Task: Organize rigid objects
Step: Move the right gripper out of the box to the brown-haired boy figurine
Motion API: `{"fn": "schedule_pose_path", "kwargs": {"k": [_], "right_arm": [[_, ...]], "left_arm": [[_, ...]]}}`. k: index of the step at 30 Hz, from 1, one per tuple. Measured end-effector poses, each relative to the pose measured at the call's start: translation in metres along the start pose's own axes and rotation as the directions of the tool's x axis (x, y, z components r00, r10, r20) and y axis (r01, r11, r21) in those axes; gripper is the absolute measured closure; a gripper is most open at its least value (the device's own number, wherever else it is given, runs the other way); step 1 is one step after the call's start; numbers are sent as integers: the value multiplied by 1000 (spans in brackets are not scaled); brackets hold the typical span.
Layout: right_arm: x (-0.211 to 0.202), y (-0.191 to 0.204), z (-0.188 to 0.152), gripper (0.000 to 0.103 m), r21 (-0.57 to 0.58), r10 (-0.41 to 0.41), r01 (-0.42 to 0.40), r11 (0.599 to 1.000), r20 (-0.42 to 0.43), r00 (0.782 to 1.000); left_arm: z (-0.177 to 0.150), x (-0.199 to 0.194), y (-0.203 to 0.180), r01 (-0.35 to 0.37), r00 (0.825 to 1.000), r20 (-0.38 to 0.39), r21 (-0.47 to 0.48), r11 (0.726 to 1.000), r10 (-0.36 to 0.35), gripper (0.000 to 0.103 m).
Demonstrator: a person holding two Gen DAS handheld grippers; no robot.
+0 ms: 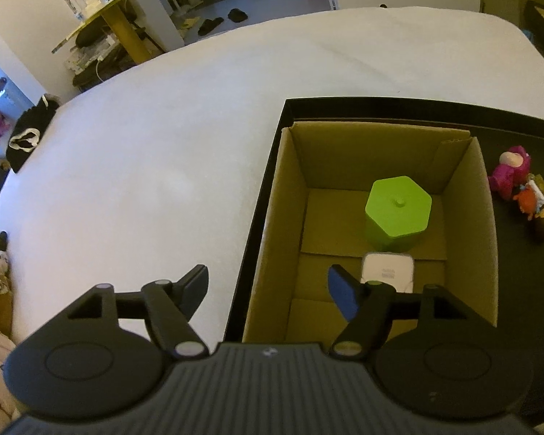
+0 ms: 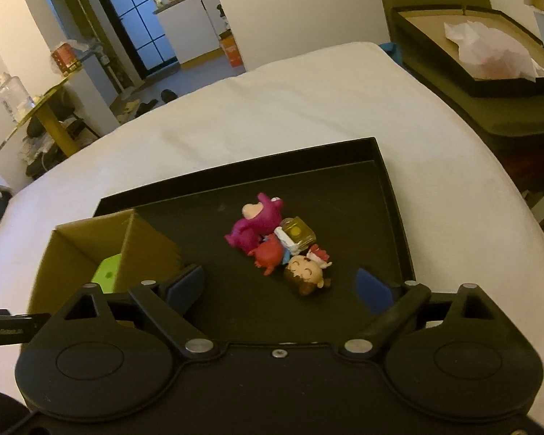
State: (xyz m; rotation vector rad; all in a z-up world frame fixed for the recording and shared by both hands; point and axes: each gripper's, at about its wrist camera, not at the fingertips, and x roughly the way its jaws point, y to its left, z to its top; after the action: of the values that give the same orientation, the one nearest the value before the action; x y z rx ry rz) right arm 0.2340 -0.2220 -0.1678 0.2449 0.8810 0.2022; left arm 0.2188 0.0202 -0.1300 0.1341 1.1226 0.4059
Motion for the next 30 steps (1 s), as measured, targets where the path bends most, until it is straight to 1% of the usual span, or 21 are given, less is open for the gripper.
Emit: {"fn": "schedule_pose_path", "kwargs": {"k": [2,4,6,9,11,14,18,22,23,25,26,27,30], "right_arm": [[7,0,1,11,-1,3,-3,1000,-5,1000],[14,1,0,11,-16,-15,14,1000,-9,1000],[23,4,-2,11,-52,-58,58,997,-6,998],[34,10,-5,11,-119,-124,124,985,5,992],[40,13,-7,12,-152,-135,134,979,6,991],[50,16,-8,14,-171,-144,142,975,0,990],[61,16,-7,18,-171,-152,147,974,-17,988],[67,12,-8,20,-153,-163,156,976,-37,986],[70,10,-8,22,-150,-166,159,976,-39,985],[76,7,-8,34,-148,-173,165,975,-46,984],[78,5,-9,55,-145,-167,158,977,-52,985],[78,4,-9,61,-144,-164,153,978,-63,985],[74,3,-10,62,-139,-159,149,979,-63,985]], "left_arm": [[2,1,-2,-24,1000,8,-9,1000,24,31],[3,0,-1,-49,999,14,-34,998,49,31],[7,0,-2,-61,998,15,-50,997,62,31],[11,0,-4,-84,996,30,-39,996,85,31],[12,1,-6,-93,995,28,-31,995,94,31],[11,6,-9,-95,995,10,-21,995,95,31],[9,10,-13,-103,995,-4,-4,995,103,31],[6,11,-19,-102,995,-9,12,995,102,31],[6,11,-20,-100,995,-12,16,995,100,31],[6,10,-21,-92,996,-16,21,996,92,31],[6,10,-21,-89,996,-14,23,996,89,31],[6,9,-22,-88,996,-12,25,996,88,31],[6,9,-20,-83,996,-17,21,996,84,31]]}}
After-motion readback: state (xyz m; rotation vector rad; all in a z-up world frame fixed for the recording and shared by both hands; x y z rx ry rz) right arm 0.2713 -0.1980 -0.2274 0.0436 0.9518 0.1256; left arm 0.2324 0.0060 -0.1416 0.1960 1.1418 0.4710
